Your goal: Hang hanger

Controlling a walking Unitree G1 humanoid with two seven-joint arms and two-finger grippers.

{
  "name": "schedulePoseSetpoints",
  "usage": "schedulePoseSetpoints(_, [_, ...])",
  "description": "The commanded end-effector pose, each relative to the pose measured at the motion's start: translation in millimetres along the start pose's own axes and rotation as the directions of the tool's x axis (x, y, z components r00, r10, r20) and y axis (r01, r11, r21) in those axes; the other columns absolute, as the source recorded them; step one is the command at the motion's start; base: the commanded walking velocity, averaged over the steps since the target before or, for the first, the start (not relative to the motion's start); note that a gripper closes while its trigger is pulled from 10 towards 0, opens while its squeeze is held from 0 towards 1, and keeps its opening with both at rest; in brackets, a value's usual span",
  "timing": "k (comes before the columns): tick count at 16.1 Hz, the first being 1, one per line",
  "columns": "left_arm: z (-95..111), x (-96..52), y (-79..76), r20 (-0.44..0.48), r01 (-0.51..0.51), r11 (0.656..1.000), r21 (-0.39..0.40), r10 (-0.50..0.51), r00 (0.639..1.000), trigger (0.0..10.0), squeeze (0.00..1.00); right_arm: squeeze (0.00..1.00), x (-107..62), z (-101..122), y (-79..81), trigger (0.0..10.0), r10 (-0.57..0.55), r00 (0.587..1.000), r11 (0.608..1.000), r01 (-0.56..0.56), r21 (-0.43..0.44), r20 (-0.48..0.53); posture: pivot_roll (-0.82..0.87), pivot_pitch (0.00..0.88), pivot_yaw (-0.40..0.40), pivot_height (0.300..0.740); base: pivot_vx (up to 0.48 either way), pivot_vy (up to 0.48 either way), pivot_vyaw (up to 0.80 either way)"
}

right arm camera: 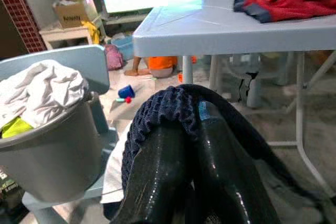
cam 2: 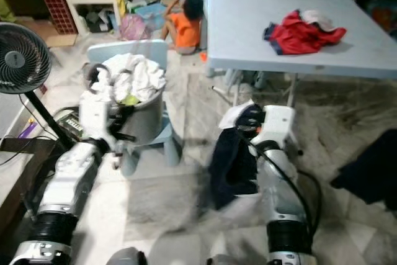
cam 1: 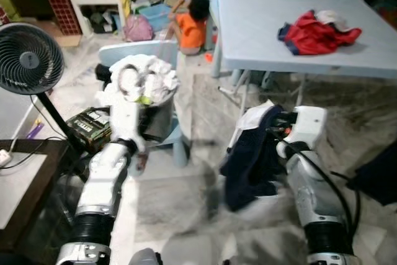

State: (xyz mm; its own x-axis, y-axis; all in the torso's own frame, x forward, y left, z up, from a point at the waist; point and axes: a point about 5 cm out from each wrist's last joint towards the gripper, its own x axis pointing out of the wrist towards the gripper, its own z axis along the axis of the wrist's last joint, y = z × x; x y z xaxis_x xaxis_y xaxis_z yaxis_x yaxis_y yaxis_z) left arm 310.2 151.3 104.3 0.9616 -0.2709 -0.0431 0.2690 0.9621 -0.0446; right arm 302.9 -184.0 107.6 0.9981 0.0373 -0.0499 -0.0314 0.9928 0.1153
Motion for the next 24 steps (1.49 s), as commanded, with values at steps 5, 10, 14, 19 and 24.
schedulePoseSetpoints(5, [1.2,3.0,-6.4,0.012,0.005,1.0,-0.012,-0.005,1.0,10.0,0.0,0.0,-0.3,11.0,-6.6,10.0,-0.015,0.999,1.0,0.016,-0.017,0.047,0.0,0.0,0.009,0.74,0.0,-0.23,0.0])
schedulePoseSetpoints(10, [2.9,3.7,-3.9,0.02,0.007,0.999,-0.035,-0.006,1.0,10.0,0.0,0.0,1.0,12.1,-8.1,10.0,-0.022,0.999,0.999,0.024,-0.022,0.05,0.0,0.0,0.007,0.74,0.0,0.0,0.0])
schedulePoseSetpoints(14, [4.6,4.0,-3.7,0.036,0.018,0.998,-0.057,-0.016,0.999,10.0,0.0,0.0,1.2,12.0,-8.4,10.0,-0.027,0.998,0.999,0.028,-0.019,0.049,0.0,0.0,0.006,0.74,0.0,0.0,0.0])
schedulePoseSetpoints(19, [5.4,2.6,-2.7,0.047,0.029,0.997,-0.07,-0.025,0.999,10.0,0.0,0.0,2.8,14.8,-8.6,10.0,-0.033,0.998,0.999,0.035,-0.033,0.061,0.0,0.0,0.004,0.74,0.264,0.1,0.0])
schedulePoseSetpoints(24, [3.6,1.3,-5.5,0.045,0.04,0.996,-0.074,-0.037,0.998,10.0,0.0,0.0,-0.2,12.7,-7.6,10.0,-0.029,0.998,0.999,0.031,-0.03,0.057,0.0,0.0,0.005,0.74,0.371,0.247,-0.25])
